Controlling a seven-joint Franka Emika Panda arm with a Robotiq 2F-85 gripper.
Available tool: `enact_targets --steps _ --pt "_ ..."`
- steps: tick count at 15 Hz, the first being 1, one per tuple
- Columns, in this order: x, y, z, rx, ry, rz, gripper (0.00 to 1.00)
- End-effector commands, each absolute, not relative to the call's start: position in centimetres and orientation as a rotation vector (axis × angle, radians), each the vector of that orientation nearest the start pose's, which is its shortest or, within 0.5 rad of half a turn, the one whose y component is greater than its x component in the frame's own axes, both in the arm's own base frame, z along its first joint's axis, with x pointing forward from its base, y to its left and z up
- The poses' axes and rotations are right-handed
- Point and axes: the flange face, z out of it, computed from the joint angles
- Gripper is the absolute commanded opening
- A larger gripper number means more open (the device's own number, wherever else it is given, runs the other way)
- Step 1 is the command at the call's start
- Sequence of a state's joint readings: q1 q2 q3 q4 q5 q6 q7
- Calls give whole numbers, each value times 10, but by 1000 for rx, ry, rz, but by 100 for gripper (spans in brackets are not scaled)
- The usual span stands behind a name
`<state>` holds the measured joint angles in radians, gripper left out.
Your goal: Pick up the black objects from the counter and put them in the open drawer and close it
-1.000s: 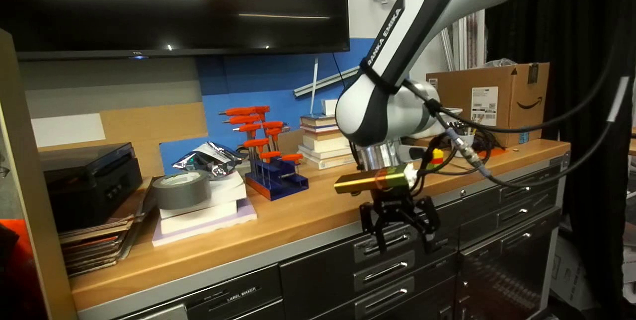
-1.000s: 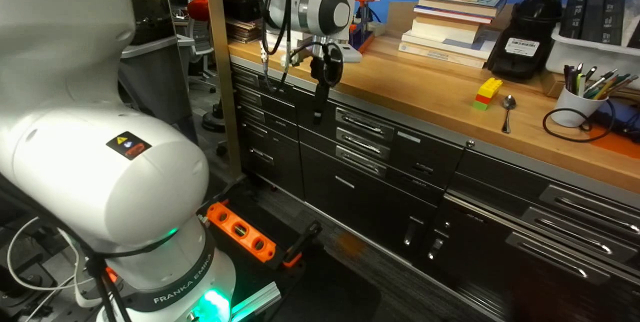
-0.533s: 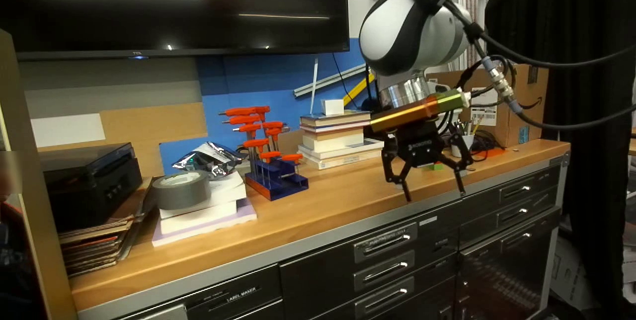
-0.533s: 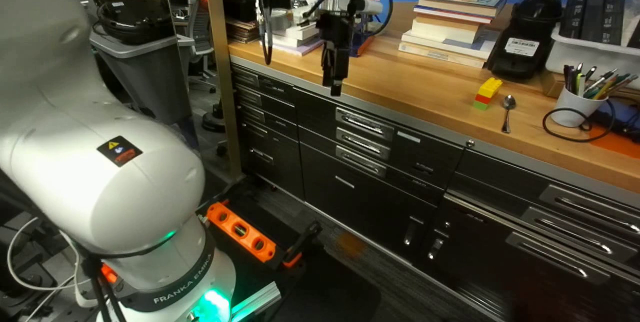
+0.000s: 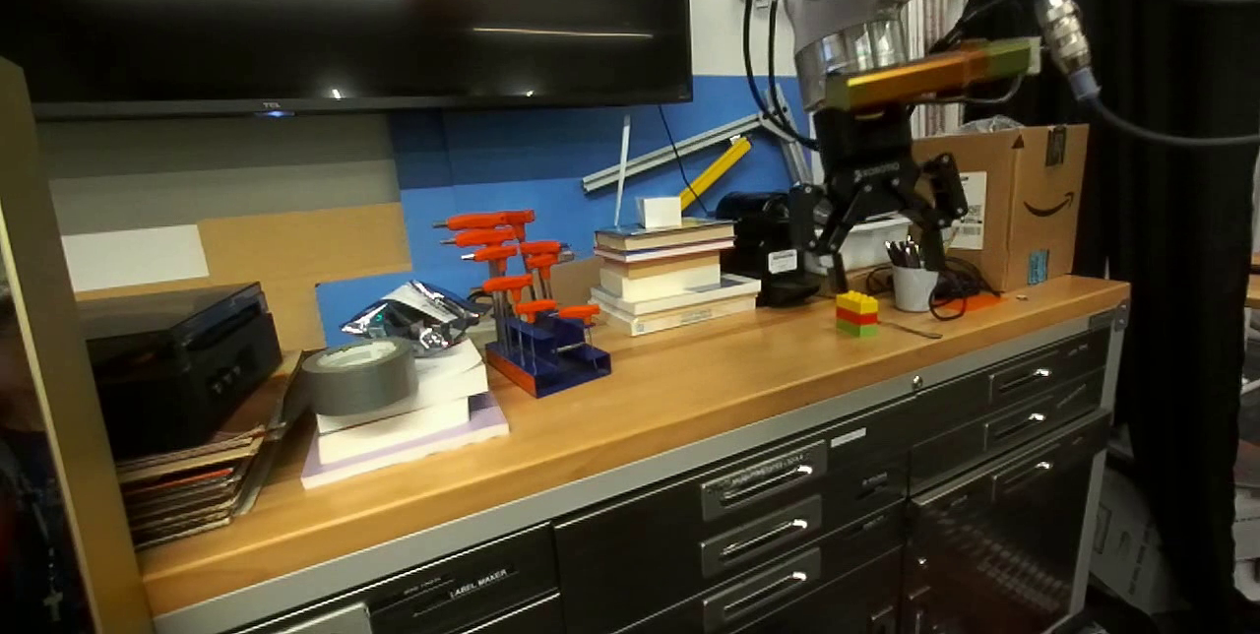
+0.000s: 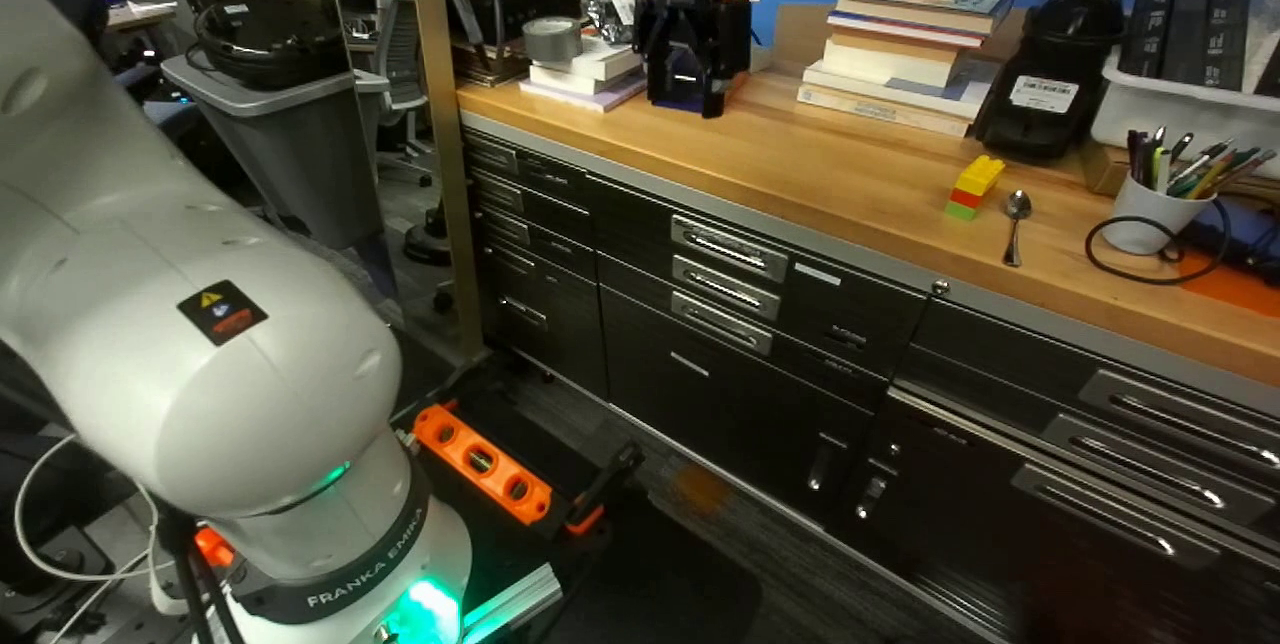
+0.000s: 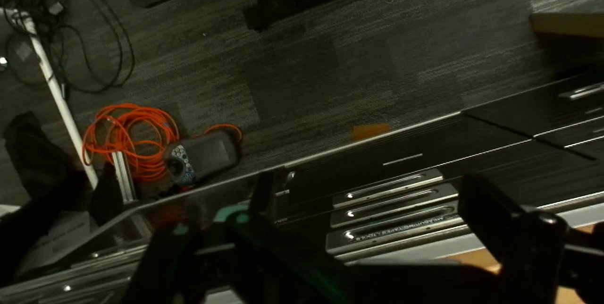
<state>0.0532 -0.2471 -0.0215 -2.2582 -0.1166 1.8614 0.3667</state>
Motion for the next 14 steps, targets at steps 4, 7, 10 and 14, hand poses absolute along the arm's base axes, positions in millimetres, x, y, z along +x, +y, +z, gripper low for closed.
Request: enact_targets --steps 4,7,10,14 --pt "399 -55 537 -3195 2 75 100" --pt "378 -74 555 -3192 -117 29 100" --pt "370 -84 566 -3173 -175 -2 100" --pt "374 -84 562 -3175 -152 8 100"
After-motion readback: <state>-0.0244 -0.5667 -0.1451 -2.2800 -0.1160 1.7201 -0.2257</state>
